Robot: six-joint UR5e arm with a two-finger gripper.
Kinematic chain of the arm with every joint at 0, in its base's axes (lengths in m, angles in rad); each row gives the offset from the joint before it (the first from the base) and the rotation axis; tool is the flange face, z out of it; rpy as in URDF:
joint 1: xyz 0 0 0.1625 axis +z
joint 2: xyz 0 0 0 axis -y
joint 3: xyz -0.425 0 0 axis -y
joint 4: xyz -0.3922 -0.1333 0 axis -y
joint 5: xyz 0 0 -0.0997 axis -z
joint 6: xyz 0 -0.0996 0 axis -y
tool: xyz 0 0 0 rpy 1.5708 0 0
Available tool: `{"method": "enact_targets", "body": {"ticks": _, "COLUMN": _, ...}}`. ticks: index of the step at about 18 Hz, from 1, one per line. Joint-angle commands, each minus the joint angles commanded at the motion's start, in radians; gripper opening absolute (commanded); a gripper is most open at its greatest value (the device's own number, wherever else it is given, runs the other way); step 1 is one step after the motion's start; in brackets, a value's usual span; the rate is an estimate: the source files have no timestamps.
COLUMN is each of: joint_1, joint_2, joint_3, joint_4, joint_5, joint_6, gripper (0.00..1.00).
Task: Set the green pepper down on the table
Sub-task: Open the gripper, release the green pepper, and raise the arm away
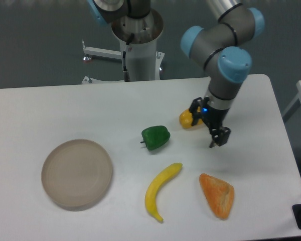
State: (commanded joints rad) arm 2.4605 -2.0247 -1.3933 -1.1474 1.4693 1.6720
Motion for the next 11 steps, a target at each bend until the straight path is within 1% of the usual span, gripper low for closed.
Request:
{"method": "enact_targets", "body": {"ticks": 4, "joint_1": -0.002, "joint_2": -0.031, "joint_3": 0.066, "joint_4": 0.000, "joint_5": 0.005, "joint_6": -0.008, "gripper": 1.00}}
{"method": "enact_targets", "body": {"ticks": 5, "joint_1": -0.003, "joint_2": -0.035, "joint_3": 0.074, "joint_4": -0.002, "joint_5": 0.005, "joint_6": -0.011, "gripper": 1.00}}
{"method": "enact_targets", "body": {"ticks": 11, "joint_1": -0.005, "joint_2": -0.043, "joint_3": 0.083, "joint_4": 0.002, "joint_5": 0.002, "joint_6": -0.018, "gripper": 1.00}}
